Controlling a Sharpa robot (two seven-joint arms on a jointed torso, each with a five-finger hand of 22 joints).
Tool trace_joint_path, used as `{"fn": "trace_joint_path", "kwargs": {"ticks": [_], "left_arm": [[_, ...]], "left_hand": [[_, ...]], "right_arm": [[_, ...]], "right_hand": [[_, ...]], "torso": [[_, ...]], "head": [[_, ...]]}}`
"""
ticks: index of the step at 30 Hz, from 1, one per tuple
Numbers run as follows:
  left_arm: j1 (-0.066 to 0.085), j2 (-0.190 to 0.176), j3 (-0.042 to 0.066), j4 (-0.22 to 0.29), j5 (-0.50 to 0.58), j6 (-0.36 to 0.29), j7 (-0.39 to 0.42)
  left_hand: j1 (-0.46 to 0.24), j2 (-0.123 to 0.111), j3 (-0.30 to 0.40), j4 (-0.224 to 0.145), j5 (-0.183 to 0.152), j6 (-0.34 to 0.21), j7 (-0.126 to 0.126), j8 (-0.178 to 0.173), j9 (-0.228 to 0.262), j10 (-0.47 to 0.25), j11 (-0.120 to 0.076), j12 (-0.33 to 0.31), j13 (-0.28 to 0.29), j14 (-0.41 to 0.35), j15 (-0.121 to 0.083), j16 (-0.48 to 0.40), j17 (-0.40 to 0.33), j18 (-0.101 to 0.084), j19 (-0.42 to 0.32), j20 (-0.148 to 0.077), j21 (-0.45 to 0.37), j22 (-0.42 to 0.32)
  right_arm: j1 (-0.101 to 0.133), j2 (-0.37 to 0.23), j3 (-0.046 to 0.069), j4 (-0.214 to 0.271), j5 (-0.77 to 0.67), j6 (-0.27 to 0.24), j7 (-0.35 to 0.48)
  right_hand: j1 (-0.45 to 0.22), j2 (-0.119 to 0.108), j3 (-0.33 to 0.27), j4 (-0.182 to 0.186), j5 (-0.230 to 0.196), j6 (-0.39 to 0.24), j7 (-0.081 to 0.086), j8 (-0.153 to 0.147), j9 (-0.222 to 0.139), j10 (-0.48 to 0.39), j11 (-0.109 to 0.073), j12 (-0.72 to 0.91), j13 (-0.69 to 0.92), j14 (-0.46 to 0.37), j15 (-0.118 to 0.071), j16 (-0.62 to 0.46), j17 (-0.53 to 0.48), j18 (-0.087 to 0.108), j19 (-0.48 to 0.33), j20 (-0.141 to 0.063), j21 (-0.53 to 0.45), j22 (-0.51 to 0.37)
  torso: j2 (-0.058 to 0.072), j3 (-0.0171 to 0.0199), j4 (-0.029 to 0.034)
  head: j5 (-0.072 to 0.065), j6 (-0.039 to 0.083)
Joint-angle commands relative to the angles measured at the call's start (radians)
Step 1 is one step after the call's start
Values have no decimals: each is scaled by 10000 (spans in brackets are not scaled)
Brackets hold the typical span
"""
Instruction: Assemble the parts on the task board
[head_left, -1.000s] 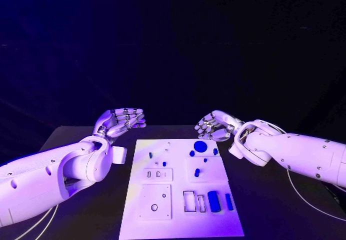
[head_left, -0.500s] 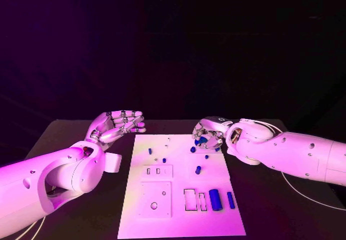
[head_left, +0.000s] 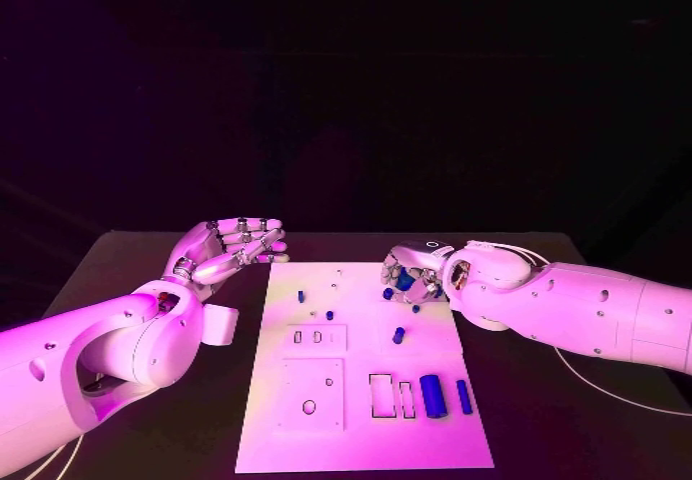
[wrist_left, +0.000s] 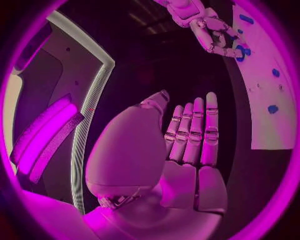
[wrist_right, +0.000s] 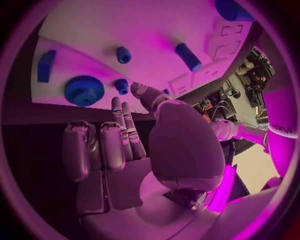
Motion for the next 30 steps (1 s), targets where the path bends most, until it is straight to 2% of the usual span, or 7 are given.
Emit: {"fn": "trace_joint_path", "kwargs": {"ticks": [1, 8, 11, 16, 21, 23, 30], "left_arm": [[40, -4, 15, 47, 0, 217, 7], [75, -21, 17, 49, 2, 239, -28], [82, -25, 18, 40, 3, 249, -43], [88, -20, 18, 30, 6, 267, -65], [90, -16, 18, 20, 7, 288, -94], [91, -16, 18, 16, 7, 302, -105], [92, -22, 18, -1, 8, 358, -150]], "left_hand": [[-58, -77, 21, -40, -65, -49, 61, -59, 11, 18, 6, -28, -4, 48, -10, 17, 8, 91, 36, -3, 31, 9], [-67, -77, 20, -42, -66, -56, 66, -65, 11, 8, 10, -37, -5, 44, -8, 15, 20, 89, 37, -6, 55, 23], [-67, -77, 20, -42, -66, -56, 66, -65, 11, 8, 10, -37, -5, 44, -8, 15, 20, 89, 37, -6, 55, 23], [-75, -73, 20, -41, -67, -61, 70, -69, 11, 1, 13, -43, -5, 37, -6, 12, 28, 86, 35, -7, 71, 33], [-75, -73, 20, -41, -67, -61, 70, -69, 11, 1, 13, -43, -5, 37, -6, 12, 28, 86, 35, -7, 71, 33], [-75, -73, 20, -41, -67, -61, 70, -69, 11, 1, 13, -43, -5, 37, -6, 12, 28, 86, 35, -7, 71, 33], [-83, -62, 24, -40, -69, -66, 74, -72, 12, -6, 17, -48, -5, 26, -3, 5, 37, 83, 30, -9, 91, 45]], "right_arm": [[-54, 56, 2, -74, -320, 298, -127], [-93, 111, 2, -173, -329, 237, -158], [-98, 129, 2, -205, -330, 187, -155], [-101, 151, 2, -218, -310, 151, -146], [-102, 172, 2, -212, -277, 120, -129], [-103, 176, 2, -216, -282, 147, -141], [-103, 193, 2, -258, -415, 194, -250]], "right_hand": [[75, 48, 20, 98, 22, -68, -21, -58, 23, -12, -6, -11, 22, 565, 44, 64, 33, -199, 80, 18, 88, 236], [100, 161, 166, 177, 16, 1, -33, -22, 91, 99, -21, 6, 64, 564, 38, 132, 70, -216, 103, 21, 175, 363], [89, 209, 241, 227, 11, 44, -31, 1, 125, 127, -22, -1, 74, 561, 38, 156, 79, -218, 99, 22, 193, 387], [58, 292, 376, 323, 17, 101, -47, 32, 182, 229, -41, 10, 100, 558, 26, 201, 105, -231, 118, 19, 253, 479], [73, 512, 635, 464, 2, 318, -142, 171, 327, 524, -134, 57, 159, 563, -42, 279, 157, -260, 174, -23, 371, 667], [189, 596, 813, 437, -271, 438, -207, 266, 437, 705, -194, 63, 194, 565, -99, 320, 179, -278, 206, -69, 436, 773], [485, 723, 1079, 226, -449, 667, -311, 485, 687, 1007, -322, 68, 267, 564, -197, 370, 196, -301, 244, -166, 517, 912]], "torso": [[60, -13, 62], [103, -7, 107], [113, -28, 104], [122, -35, 99], [139, -47, 99], [141, -51, 106], [159, -61, 122]], "head": [[-42, -19], [-68, -15], [-60, -8], [-49, -14], [-54, -9], [-70, -10], [-98, -2]]}}
